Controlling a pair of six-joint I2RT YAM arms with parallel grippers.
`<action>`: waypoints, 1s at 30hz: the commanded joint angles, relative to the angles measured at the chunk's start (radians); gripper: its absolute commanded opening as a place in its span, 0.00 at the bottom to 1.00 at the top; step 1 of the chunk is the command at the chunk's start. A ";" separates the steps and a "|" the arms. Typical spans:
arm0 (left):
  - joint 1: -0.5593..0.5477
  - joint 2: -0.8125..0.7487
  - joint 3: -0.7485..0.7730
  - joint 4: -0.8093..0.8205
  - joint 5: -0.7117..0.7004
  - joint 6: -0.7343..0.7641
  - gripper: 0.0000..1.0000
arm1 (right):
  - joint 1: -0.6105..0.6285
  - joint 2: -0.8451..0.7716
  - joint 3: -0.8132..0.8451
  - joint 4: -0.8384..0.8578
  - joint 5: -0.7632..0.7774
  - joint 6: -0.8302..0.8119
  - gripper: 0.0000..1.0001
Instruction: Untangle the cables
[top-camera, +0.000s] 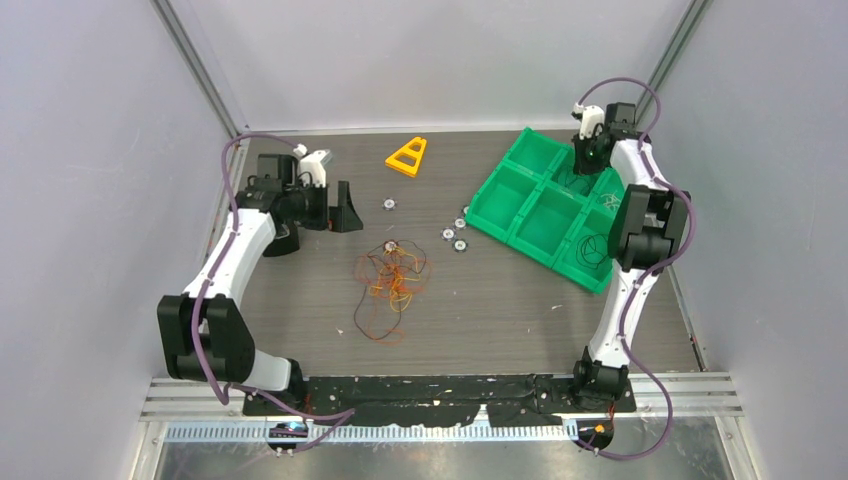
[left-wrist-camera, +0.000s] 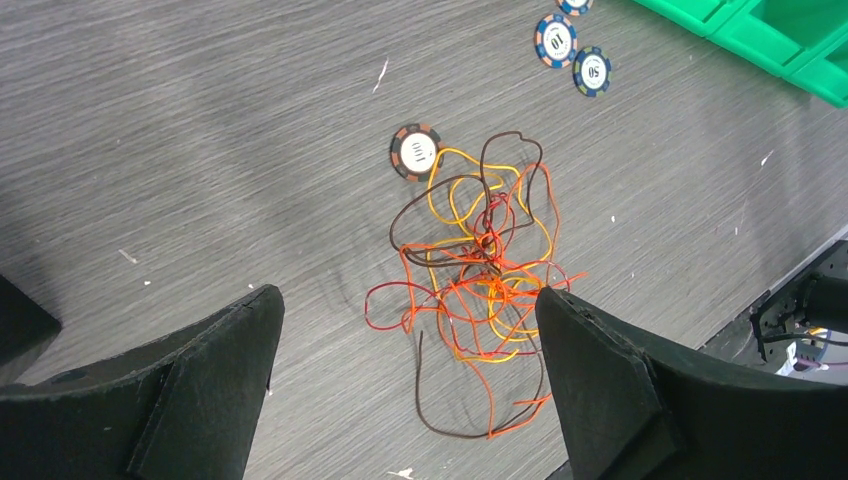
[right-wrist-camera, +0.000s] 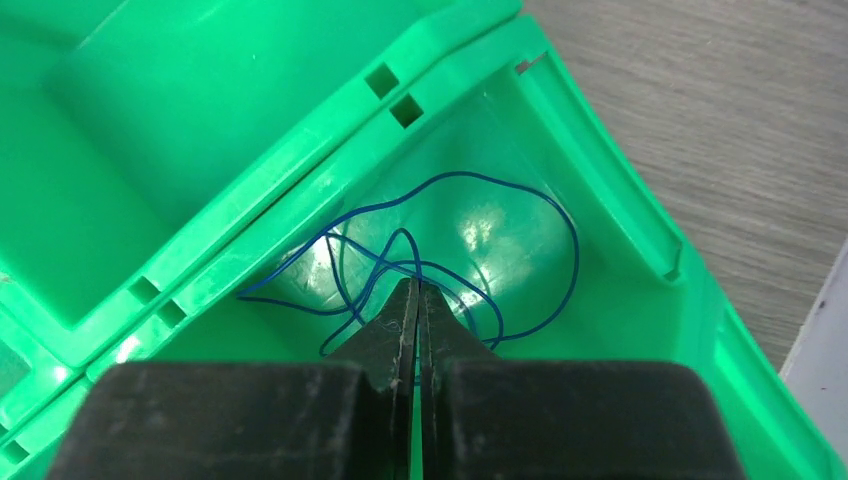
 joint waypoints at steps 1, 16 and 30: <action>-0.001 0.002 0.050 -0.012 0.007 0.018 1.00 | 0.003 -0.022 0.054 -0.052 -0.012 -0.002 0.05; -0.002 -0.113 -0.014 0.016 -0.011 0.110 1.00 | -0.005 -0.302 0.114 -0.130 -0.139 0.012 0.77; -0.083 0.097 -0.039 -0.099 0.100 0.214 0.80 | 0.369 -0.464 -0.190 -0.225 -0.481 0.062 0.99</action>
